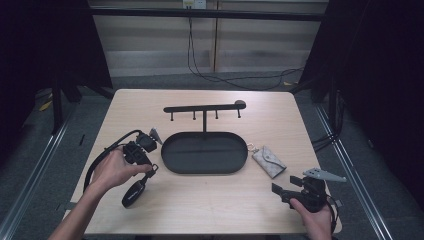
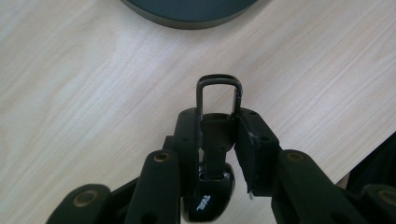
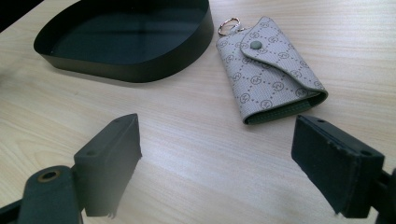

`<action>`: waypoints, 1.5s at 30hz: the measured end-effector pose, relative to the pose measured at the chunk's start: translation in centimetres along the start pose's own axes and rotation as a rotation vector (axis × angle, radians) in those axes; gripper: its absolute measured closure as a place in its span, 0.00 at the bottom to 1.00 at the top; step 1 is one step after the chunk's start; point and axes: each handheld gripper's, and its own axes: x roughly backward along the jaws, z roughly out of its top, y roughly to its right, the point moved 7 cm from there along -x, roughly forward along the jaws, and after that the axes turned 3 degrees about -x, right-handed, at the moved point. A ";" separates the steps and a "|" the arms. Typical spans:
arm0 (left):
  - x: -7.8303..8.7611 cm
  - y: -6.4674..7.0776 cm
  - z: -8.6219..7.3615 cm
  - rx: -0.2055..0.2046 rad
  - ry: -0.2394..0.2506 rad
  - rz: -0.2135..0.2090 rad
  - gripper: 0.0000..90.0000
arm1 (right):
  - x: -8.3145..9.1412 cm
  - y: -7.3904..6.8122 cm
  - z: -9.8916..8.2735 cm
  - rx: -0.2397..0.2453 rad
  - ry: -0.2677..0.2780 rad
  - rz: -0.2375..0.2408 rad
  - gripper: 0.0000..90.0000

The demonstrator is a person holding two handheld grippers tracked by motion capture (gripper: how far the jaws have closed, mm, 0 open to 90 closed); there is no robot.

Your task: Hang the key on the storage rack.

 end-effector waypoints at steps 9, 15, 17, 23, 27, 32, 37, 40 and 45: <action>2.5 -0.4 0.5 0.014 0.007 0.035 0.78 | 0.0 0.2 0.0 -0.005 0.000 -0.011 0.17; 3.5 -0.5 0.4 0.012 0.029 0.026 0.78 | 0.0 0.1 0.0 -0.003 -0.003 -0.011 0.17; 3.8 -0.5 0.3 0.020 0.039 0.028 0.78 | -0.1 0.2 0.0 -0.002 -0.002 -0.012 0.17; 4.6 -0.8 0.2 0.035 0.064 0.028 0.78 | -0.1 0.2 0.0 -0.003 -0.004 -0.015 0.17; 5.0 -1.0 0.0 0.042 0.063 0.043 0.78 | -0.1 0.2 -0.1 -0.005 -0.008 -0.014 0.17; 5.7 -1.0 0.1 0.047 0.070 0.044 0.78 | -0.1 0.2 -0.1 -0.008 -0.010 -0.013 0.17; 6.1 -0.9 0.2 0.048 0.061 0.045 0.79 | -0.1 0.2 -0.1 -0.007 -0.010 -0.013 0.17; 6.3 -0.8 0.3 0.042 0.055 0.042 0.79 | -0.1 0.2 -0.1 -0.008 -0.011 -0.013 0.17; 6.8 -0.9 0.7 0.043 0.052 0.050 0.79 | -0.2 0.2 -0.1 -0.008 -0.011 -0.013 0.17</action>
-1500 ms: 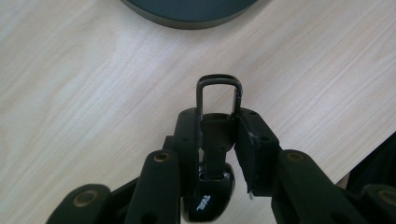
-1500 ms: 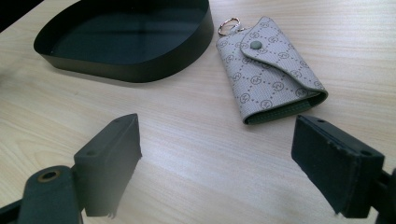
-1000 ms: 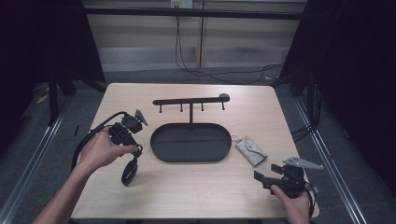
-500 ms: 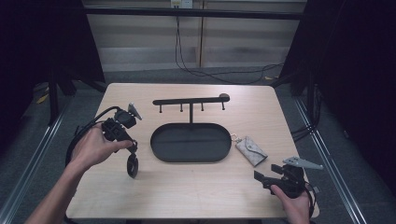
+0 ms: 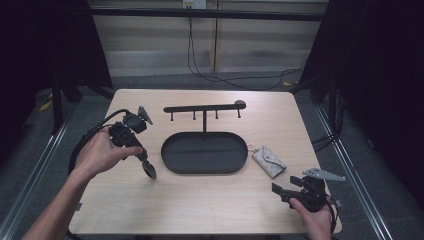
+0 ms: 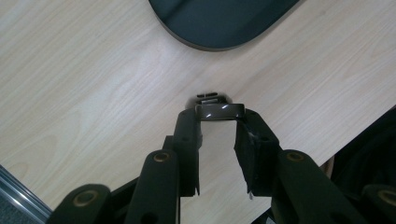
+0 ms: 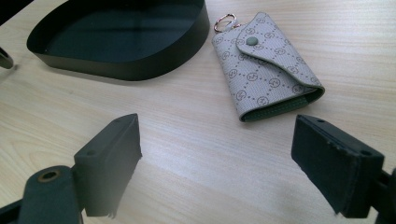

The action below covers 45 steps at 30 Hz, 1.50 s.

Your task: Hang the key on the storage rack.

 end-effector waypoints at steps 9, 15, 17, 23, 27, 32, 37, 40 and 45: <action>1.2 -0.1 0.9 0.007 0.023 -0.004 0.79 | 0.0 0.0 0.0 0.000 0.000 0.000 0.18; 1.4 0.0 1.9 0.005 0.013 -0.011 0.79 | 0.0 0.0 0.0 -0.001 0.000 -0.001 0.18; 1.4 0.1 2.2 0.009 0.013 -0.022 0.78 | 0.1 0.0 0.0 -0.002 0.001 -0.003 0.18; 1.4 0.3 3.0 0.006 -0.011 0.001 0.78 | 0.0 0.0 0.0 -0.005 0.003 0.000 0.18; 1.8 0.6 3.7 0.004 -0.016 0.020 0.79 | 0.1 0.0 0.0 -0.005 0.002 -0.001 0.18; 2.0 0.7 4.9 0.015 -0.016 0.016 0.79 | 0.0 0.0 0.0 -0.003 -0.001 0.002 0.18; 2.4 1.0 6.1 -0.004 -0.030 0.021 0.79 | 0.0 0.0 0.0 -0.007 -0.001 0.002 0.18; 2.6 1.2 6.9 0.005 -0.019 0.016 0.79 | 0.1 0.0 -0.1 -0.007 -0.003 0.004 0.18; 2.7 1.2 8.1 0.021 -0.026 0.006 0.79 | 0.2 -0.1 -0.1 -0.010 -0.002 0.007 0.18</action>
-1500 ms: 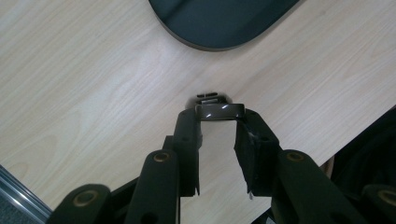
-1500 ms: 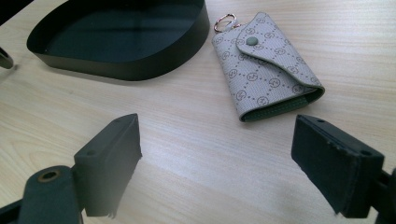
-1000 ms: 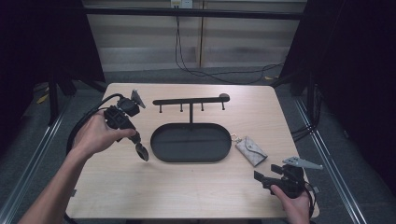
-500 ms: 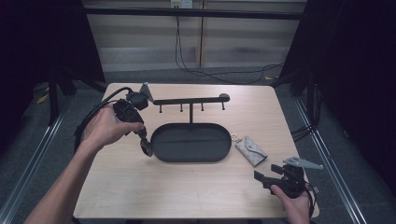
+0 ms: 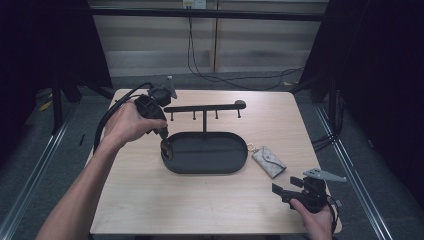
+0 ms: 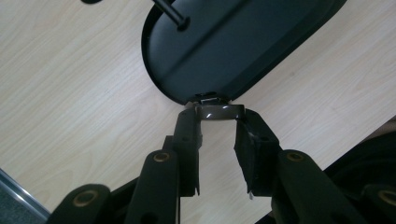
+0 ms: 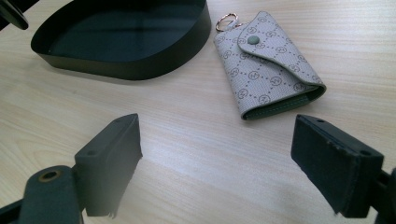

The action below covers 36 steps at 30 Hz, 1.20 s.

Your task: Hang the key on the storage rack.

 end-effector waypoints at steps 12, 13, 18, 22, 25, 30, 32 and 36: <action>-1.2 -1.1 2.0 0.044 -0.019 -0.010 0.78 | 0.0 -0.1 0.0 0.002 0.002 0.010 0.18; -1.1 -1.2 2.1 0.053 -0.019 -0.016 0.79 | 0.1 -0.1 0.0 0.000 0.000 0.013 0.18; -0.8 -1.6 2.8 0.057 -0.012 -0.001 0.79 | 0.0 -0.2 -0.1 0.009 -0.005 0.017 0.18; -1.0 -1.4 3.4 0.064 -0.024 -0.008 0.79 | 0.0 -0.2 -0.1 0.009 -0.005 0.017 0.18; -1.3 -1.6 3.8 0.063 -0.018 -0.001 0.78 | 0.0 -0.3 -0.1 0.008 -0.007 0.025 0.18; -2.0 -1.9 4.1 0.095 -0.036 0.015 0.78 | 0.0 -0.3 -0.2 0.010 -0.010 0.029 0.18; -2.1 -1.9 4.3 0.104 -0.033 0.007 0.78 | 0.0 -0.3 -0.2 0.011 -0.010 0.031 0.18; -2.1 -2.1 4.3 0.109 -0.034 0.013 0.78 | 0.0 -0.4 -0.2 0.012 -0.011 0.034 0.18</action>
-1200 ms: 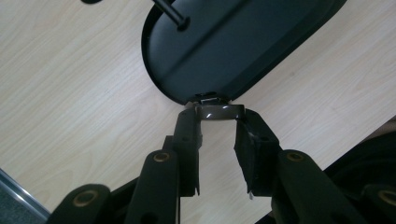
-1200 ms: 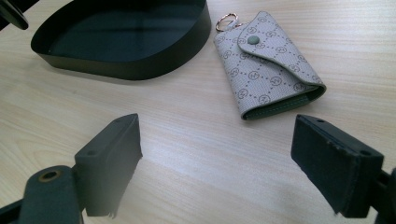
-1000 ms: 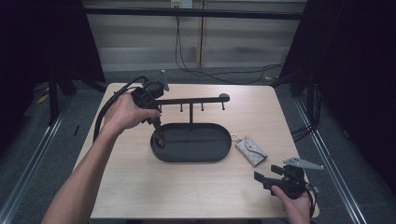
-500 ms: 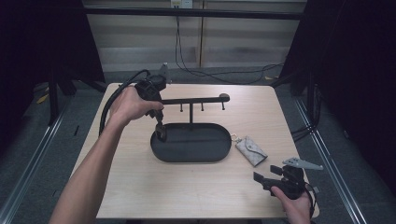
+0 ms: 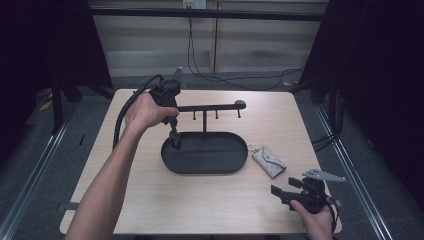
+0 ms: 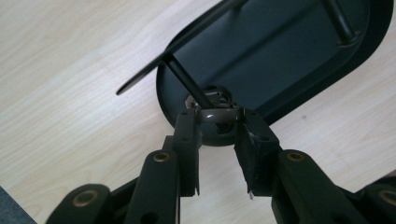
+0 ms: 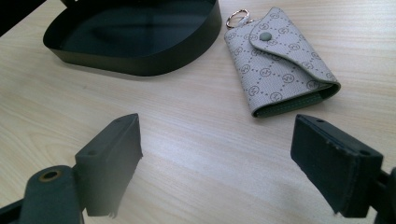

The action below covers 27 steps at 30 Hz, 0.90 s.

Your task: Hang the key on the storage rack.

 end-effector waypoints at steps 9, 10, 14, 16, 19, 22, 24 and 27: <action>-0.2 -0.1 0.5 0.053 0.013 0.018 0.78 | 0.0 0.0 0.0 0.006 -0.002 0.000 0.18; -0.2 -0.2 0.5 0.049 0.009 0.014 0.77 | -0.1 -0.1 0.0 0.003 -0.002 0.002 0.18; -0.2 0.0 0.5 0.064 0.016 0.009 0.72 | -0.1 -0.1 0.0 0.007 -0.003 0.004 0.18; -0.1 0.0 0.5 0.058 0.018 0.015 0.67 | -0.1 -0.1 0.0 0.004 -0.005 0.004 0.18; 0.0 0.3 0.5 0.052 0.022 0.026 0.61 | -0.1 -0.1 0.0 0.007 -0.006 0.002 0.18; -0.1 0.4 0.3 0.045 0.015 0.028 0.55 | -0.1 -0.1 0.0 0.009 -0.006 0.002 0.18; -0.1 0.3 0.1 0.042 0.012 0.031 0.53 | -0.1 -0.1 0.0 0.010 -0.006 0.003 0.18; -0.2 0.0 -0.2 0.049 0.019 0.021 0.50 | -0.2 -0.1 0.0 0.004 -0.007 0.002 0.18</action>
